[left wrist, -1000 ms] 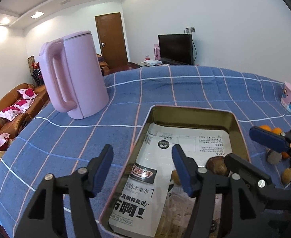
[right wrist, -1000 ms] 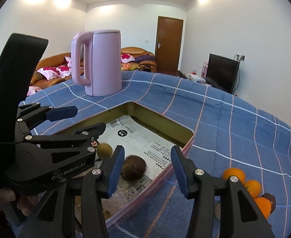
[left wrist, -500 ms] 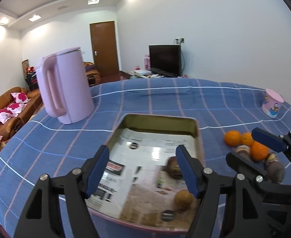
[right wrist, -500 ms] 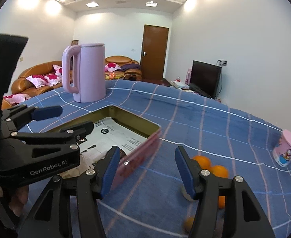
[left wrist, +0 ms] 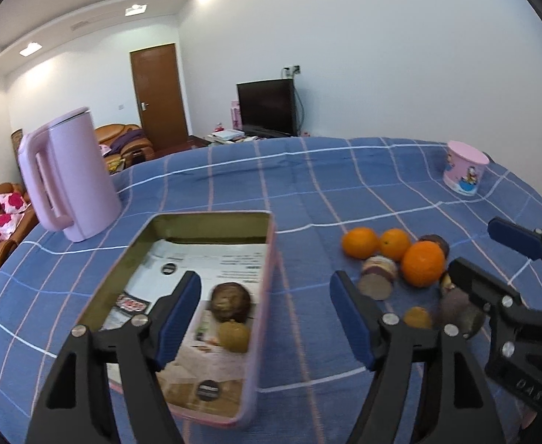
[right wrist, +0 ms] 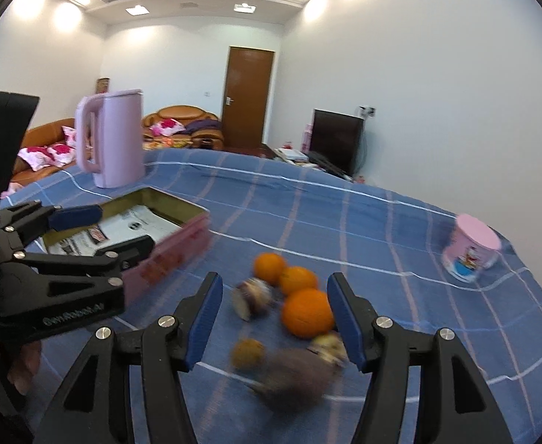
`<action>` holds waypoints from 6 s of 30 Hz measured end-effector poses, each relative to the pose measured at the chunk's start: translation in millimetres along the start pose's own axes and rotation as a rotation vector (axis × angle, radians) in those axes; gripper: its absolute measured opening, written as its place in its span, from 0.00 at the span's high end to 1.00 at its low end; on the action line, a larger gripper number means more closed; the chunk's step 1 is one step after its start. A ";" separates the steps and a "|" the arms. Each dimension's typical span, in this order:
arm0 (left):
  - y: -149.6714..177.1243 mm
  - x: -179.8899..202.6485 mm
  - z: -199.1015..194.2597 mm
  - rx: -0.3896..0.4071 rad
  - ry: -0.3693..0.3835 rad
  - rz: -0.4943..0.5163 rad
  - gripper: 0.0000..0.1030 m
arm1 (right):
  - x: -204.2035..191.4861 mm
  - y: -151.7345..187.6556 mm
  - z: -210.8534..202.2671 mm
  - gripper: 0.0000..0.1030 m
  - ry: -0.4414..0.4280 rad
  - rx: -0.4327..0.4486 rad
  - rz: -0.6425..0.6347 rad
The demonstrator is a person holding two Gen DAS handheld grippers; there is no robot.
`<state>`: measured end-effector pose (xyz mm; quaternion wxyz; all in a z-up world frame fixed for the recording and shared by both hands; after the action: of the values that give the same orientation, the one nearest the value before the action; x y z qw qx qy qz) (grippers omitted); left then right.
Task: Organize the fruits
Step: 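Move both open tools back to the fruit cluster, then grasp the dark purple round fruit with the right tool while the left tool grasps a small tan fruit, then lift both held fruits off the tablecloth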
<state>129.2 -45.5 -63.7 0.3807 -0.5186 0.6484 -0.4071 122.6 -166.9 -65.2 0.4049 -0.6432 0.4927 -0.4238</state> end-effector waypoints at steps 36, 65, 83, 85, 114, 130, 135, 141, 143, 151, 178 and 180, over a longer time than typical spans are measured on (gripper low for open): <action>15.0 37.3 14.5 -0.072 0.045 0.050 0.23 | 16.7 47.8 11.1 0.39 -0.139 -0.242 0.118; 27.2 94.5 32.3 -0.228 0.264 0.038 0.42 | 79.4 32.7 7.7 0.53 0.094 -0.120 0.230; 24.9 92.7 33.1 -0.215 0.254 0.020 0.74 | 75.7 33.6 10.2 0.53 0.049 -0.130 0.240; 23.0 88.1 32.7 -0.198 0.237 0.016 0.74 | 74.9 33.7 10.6 0.53 0.036 -0.130 0.240; 9.1 71.5 7.4 -0.033 0.128 -0.003 0.74 | 67.8 23.7 -4.8 0.53 0.010 -0.029 0.198; 5.4 62.1 -2.7 0.024 0.102 -0.036 0.74 | 64.0 18.6 -15.6 0.53 0.006 0.032 0.181; 4.1 60.0 -4.7 0.040 0.095 -0.048 0.74 | 63.5 17.3 -17.6 0.53 0.004 0.048 0.177; 3.6 56.9 -9.1 0.060 0.081 -0.058 0.74 | 63.0 16.3 -21.1 0.53 0.006 0.069 0.173; 3.4 56.3 -9.7 0.064 0.076 -0.062 0.74 | 63.0 15.8 -22.4 0.53 0.006 0.077 0.172; 2.2 54.1 -13.5 0.087 0.055 -0.064 0.74 | 64.1 14.4 -28.7 0.53 0.004 0.108 0.173; -3.9 53.3 -35.0 0.203 0.019 -0.045 0.74 | 63.1 8.3 -50.1 0.53 -0.013 0.227 0.158; -4.3 52.4 -35.0 0.206 0.019 -0.047 0.74 | 62.9 8.3 -50.1 0.53 -0.013 0.227 0.157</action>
<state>89.7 -92.9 -50.2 0.4160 -0.4880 0.5944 -0.4853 82.7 -235.1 -48.1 0.5102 -0.5554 0.4879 -0.4396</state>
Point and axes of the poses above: each gripper's, at about its wrist camera, not at the fingertips, and z roughly the way its jaws point, x to its right, y to its underside, the point moved 4 cm from there along z, roughly the way its jaws point, and after that the axes turned 11 degrees about x, right-handed, at the moved point
